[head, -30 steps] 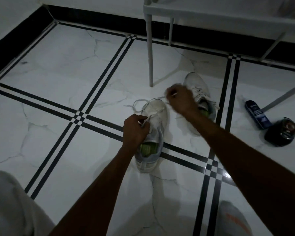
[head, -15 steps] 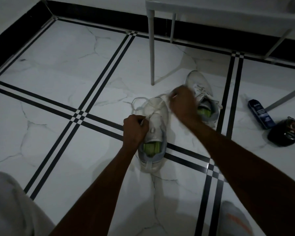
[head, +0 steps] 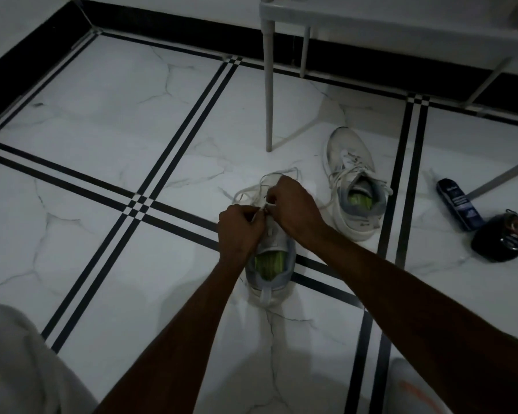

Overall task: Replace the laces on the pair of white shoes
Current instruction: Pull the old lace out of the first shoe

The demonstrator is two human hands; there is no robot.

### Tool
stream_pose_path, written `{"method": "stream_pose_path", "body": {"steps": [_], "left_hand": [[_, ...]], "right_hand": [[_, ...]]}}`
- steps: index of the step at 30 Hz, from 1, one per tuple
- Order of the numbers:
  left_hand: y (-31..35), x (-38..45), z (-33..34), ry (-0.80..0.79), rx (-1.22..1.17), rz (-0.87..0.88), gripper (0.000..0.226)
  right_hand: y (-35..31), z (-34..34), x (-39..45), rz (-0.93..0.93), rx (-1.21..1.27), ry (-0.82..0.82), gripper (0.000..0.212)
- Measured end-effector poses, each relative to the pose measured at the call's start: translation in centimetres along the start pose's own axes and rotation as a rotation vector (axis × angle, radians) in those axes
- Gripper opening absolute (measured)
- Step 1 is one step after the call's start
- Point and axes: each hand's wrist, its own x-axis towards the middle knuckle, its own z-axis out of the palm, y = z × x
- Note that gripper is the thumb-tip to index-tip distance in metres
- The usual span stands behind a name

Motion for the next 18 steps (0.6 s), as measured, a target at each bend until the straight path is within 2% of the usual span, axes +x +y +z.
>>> {"method": "stream_pose_path", "body": {"steps": [3,5,7,10,12,13,16,18], "left_hand": [[0.1,0.0,0.0,-0.003,0.017,-0.008,0.026],[-0.1,0.0,-0.2,0.002,0.005,-0.003,0.026],[-0.1,0.0,-0.5,0.013,-0.013,-0.015,0.024],[-0.4,-0.2,-0.5,0.041,0.004,-0.030,0.025],[-0.4,-0.2,-0.3,0.050,0.013,-0.046,0.025],[-0.4,-0.2,-0.2,0.053,0.014,-0.052,0.027],[-0.4,-0.1,0.1,0.052,0.032,-0.032,0.033],[-0.1,-0.2,0.0,0.045,0.028,-0.020,0.028]], "right_hand": [[-0.3,0.4,0.2,-0.131,-0.107,-0.011,0.005],[0.5,0.3,0.3,-0.154,-0.077,0.021,0.007],[2.3,-2.0,1.2,0.051,0.076,0.258,0.012],[5.8,-8.7,2.8,0.502,0.158,0.708,0.016],[6.5,-10.6,3.4,0.513,0.231,0.805,0.014],[5.9,-10.4,3.5,0.441,0.280,0.721,0.013],[2.6,-6.5,2.5,0.269,0.294,0.246,0.012],[0.9,-4.1,1.5,0.216,0.267,0.086,0.010]]}}
